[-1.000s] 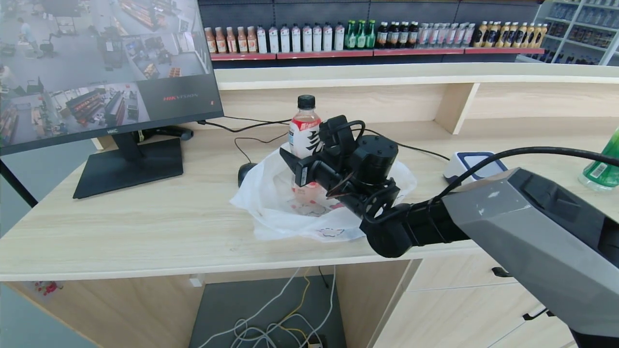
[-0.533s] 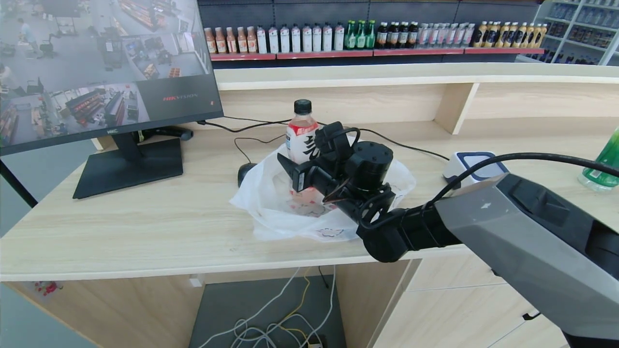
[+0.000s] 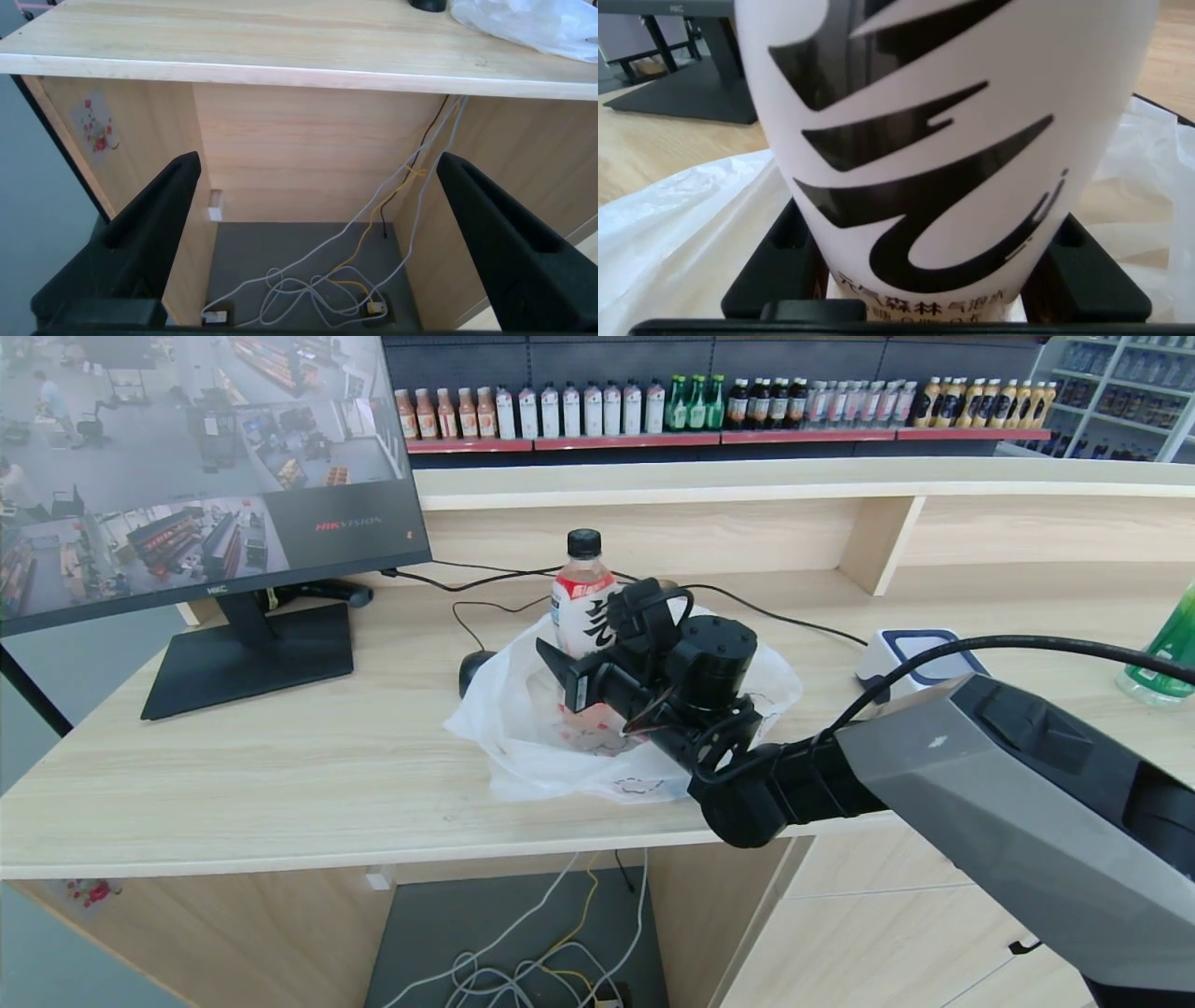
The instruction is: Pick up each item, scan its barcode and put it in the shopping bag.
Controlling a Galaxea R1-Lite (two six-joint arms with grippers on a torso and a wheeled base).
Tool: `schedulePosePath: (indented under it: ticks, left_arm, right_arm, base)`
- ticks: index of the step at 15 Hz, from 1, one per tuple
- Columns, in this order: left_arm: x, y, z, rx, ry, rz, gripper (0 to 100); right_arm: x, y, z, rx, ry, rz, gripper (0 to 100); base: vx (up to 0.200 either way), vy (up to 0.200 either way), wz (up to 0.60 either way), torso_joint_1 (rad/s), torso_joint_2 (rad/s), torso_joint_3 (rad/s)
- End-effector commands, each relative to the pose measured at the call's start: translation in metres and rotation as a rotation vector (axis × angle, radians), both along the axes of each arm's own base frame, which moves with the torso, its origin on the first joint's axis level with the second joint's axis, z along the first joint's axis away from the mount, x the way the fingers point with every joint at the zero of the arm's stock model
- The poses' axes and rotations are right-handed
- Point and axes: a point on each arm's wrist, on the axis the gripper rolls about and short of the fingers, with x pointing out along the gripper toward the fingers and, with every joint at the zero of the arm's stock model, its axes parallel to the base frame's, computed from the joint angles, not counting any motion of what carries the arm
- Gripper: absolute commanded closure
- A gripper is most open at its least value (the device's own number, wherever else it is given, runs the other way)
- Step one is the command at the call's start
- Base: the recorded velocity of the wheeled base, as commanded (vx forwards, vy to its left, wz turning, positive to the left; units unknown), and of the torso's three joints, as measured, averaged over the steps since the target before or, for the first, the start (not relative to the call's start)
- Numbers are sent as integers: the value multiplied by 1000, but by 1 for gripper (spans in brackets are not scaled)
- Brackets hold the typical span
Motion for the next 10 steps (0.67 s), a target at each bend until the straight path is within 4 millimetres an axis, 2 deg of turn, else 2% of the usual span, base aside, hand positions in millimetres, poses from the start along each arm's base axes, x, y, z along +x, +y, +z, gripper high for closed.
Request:
schedulePosePath:
  ticks: [1,6,10]
  left_arm:
    - [0,0,0,0,0,0,0]
    - [0,0,0,0,0,0,0]
    - [0,0,0,0,0,0,0]
  right_arm:
    - [0,-1,2,2,-4,-2,0]
    - [3,-6,3,68,-81,-20,0]
    - [-7,-11,9,88,-108,-16,0]
  base:
    - [0,0,0,0,0,0]
    - [0,0,0,0,0,0]
    - [0,0,0,0,0,0]
